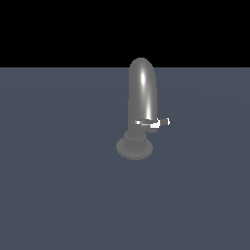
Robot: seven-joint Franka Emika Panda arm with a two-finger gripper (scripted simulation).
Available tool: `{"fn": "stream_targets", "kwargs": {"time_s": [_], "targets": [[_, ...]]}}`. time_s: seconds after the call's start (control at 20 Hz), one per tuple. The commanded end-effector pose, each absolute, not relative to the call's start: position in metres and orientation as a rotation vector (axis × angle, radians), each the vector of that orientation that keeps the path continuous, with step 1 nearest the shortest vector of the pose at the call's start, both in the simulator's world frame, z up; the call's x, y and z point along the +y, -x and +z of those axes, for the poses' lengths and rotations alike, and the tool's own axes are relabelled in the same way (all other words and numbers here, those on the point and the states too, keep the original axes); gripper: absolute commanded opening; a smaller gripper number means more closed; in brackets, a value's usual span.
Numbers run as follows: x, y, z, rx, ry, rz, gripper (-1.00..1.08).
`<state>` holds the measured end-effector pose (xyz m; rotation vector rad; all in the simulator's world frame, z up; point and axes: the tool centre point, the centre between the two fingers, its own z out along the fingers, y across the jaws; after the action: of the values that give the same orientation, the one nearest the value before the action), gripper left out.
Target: Turn on the faucet by rotating a designated handle.
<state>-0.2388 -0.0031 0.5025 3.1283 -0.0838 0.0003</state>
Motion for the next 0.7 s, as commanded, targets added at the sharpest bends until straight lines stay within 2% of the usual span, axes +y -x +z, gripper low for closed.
{"fn": "stream_targets", "kwargs": {"time_s": [0.0, 0.65], "targets": [[-0.003, 0.233, 0.502, -0.111, -3.136, -0.032, -1.00], [-0.003, 0.177, 0.494, -0.374, -3.178, -0.330, -1.00]]}}
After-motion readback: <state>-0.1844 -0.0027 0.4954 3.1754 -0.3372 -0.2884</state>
